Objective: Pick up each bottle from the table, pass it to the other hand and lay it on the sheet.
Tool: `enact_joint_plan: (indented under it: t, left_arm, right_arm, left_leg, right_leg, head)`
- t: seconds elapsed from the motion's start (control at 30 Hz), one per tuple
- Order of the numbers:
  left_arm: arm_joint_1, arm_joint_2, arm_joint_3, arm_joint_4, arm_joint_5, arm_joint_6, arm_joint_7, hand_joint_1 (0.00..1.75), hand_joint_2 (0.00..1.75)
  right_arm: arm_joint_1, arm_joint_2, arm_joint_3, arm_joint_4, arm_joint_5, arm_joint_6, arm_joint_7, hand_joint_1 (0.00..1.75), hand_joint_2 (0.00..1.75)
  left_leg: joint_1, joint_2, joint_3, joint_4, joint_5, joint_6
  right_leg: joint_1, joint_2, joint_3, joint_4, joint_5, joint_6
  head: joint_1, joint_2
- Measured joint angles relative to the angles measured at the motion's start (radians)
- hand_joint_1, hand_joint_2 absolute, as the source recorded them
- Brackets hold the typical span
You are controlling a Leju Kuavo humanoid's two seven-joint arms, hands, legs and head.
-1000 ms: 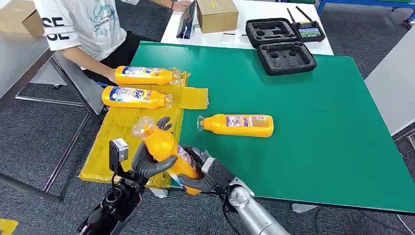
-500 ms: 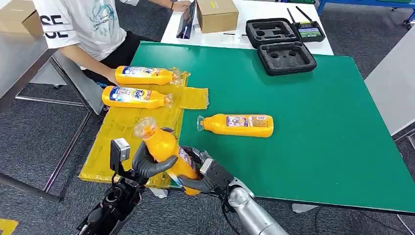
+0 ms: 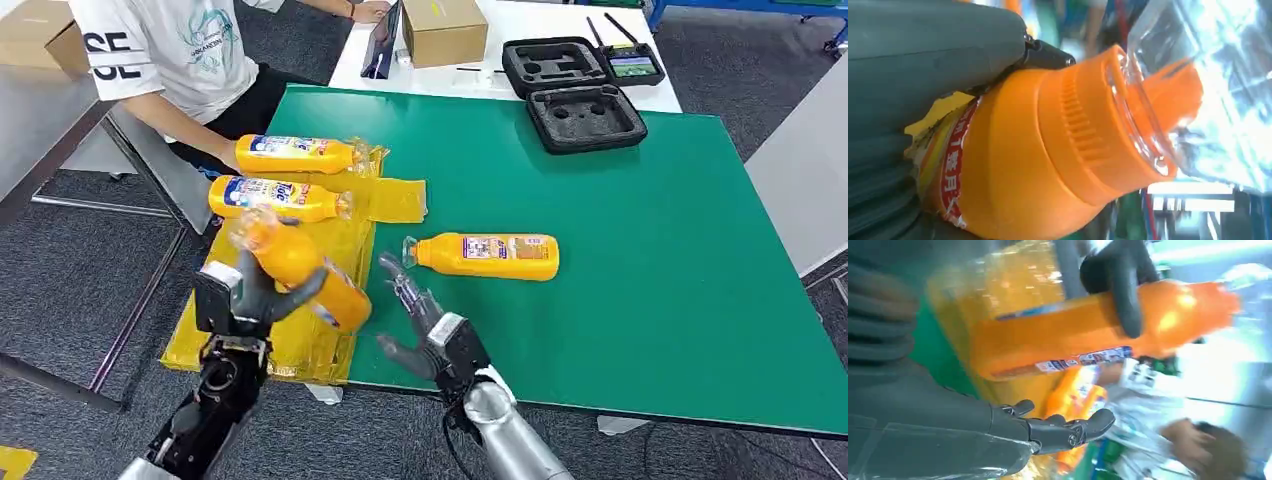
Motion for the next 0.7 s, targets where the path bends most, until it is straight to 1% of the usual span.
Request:
enact_joint_plan:
  t: [0.07,0.17,0.2,0.27,0.33,0.43,0.53,0.63,0.7]
  left_arm:
    - [-0.024,0.007,0.027,0.008,-0.035,0.052,-0.015,1.75,1.75]
    - [-0.058,0.028,0.052,0.02,-0.174,0.169,-0.027,1.75,1.75]
    - [-0.069,0.036,0.057,0.023,-0.209,0.183,-0.026,1.75,1.75]
    - [-0.095,0.059,0.067,0.033,-0.279,0.204,0.006,1.75,1.75]
    - [-0.126,0.087,0.067,0.053,-0.407,0.23,0.052,1.75,1.75]
    - [-0.171,0.138,0.066,0.085,-0.529,0.241,0.083,1.75,1.75]
    - [-0.191,0.158,0.066,0.1,-0.547,0.244,0.091,1.75,1.75]
    - [-0.205,0.183,0.042,0.12,-0.711,0.242,0.173,1.75,1.75]
    - [-0.223,0.201,0.016,0.14,-0.82,0.202,0.216,1.75,1.75]
  right_arm:
    - [0.014,-0.002,0.0,-0.041,-0.02,0.0,0.0,0.0,0.0]
    - [0.042,-0.008,0.0,-0.122,-0.071,0.0,0.0,0.0,0.0]
    - [0.05,-0.01,0.0,-0.154,-0.086,-0.002,0.0,0.0,0.0]
    - [0.068,-0.016,0.0,-0.206,-0.111,-0.011,0.0,0.0,0.0]
    - [0.091,-0.024,0.0,-0.269,-0.147,-0.011,0.0,0.0,0.0]
    - [0.114,-0.032,-0.001,-0.337,-0.168,-0.005,0.0,0.0,0.0]
    - [0.126,-0.037,-0.002,-0.373,-0.175,-0.001,0.0,0.0,0.0]
    - [0.129,-0.038,-0.003,-0.403,-0.198,0.02,0.0,0.0,0.0]
    - [0.128,-0.037,-0.008,-0.41,-0.211,0.03,0.0,0.0,0.0]
  left_leg:
    - [0.0,0.0,0.0,0.0,0.0,0.0]
    - [0.0,0.0,0.0,0.0,0.0,0.0]
    - [0.0,0.0,0.0,0.0,0.0,0.0]
    - [0.0,0.0,0.0,0.0,0.0,0.0]
    - [0.0,0.0,0.0,0.0,0.0,0.0]
    - [0.0,0.001,0.0,0.0,0.0,0.0]
    - [0.0,0.001,0.0,0.0,0.0,0.0]
    - [0.0,0.0,0.0,0.0,0.0,0.0]
    - [0.0,0.0,0.0,0.0,0.0,0.0]
  right_leg:
    - [0.0,0.0,0.0,0.0,0.0,0.0]
    - [0.0,0.0,0.0,0.0,0.0,0.0]
    - [0.0,0.0,0.0,0.0,0.0,0.0]
    - [0.0,0.0,0.0,0.0,0.0,0.0]
    - [0.0,0.0,0.0,0.0,0.0,0.0]
    - [0.0,0.001,-0.001,0.0,0.0,0.0]
    - [0.0,0.001,-0.001,0.0,0.0,0.0]
    - [0.0,0.001,-0.001,0.0,0.0,0.0]
    - [0.0,0.0,0.0,0.0,0.0,0.0]
  head:
    - [0.0,0.0]
    - [0.0,0.0]
    - [0.0,0.0]
    - [0.0,0.0]
    - [0.001,0.0]
    - [0.0,0.0]
    - [0.0,0.0]
    - [0.0,0.0]
    - [0.0,0.0]
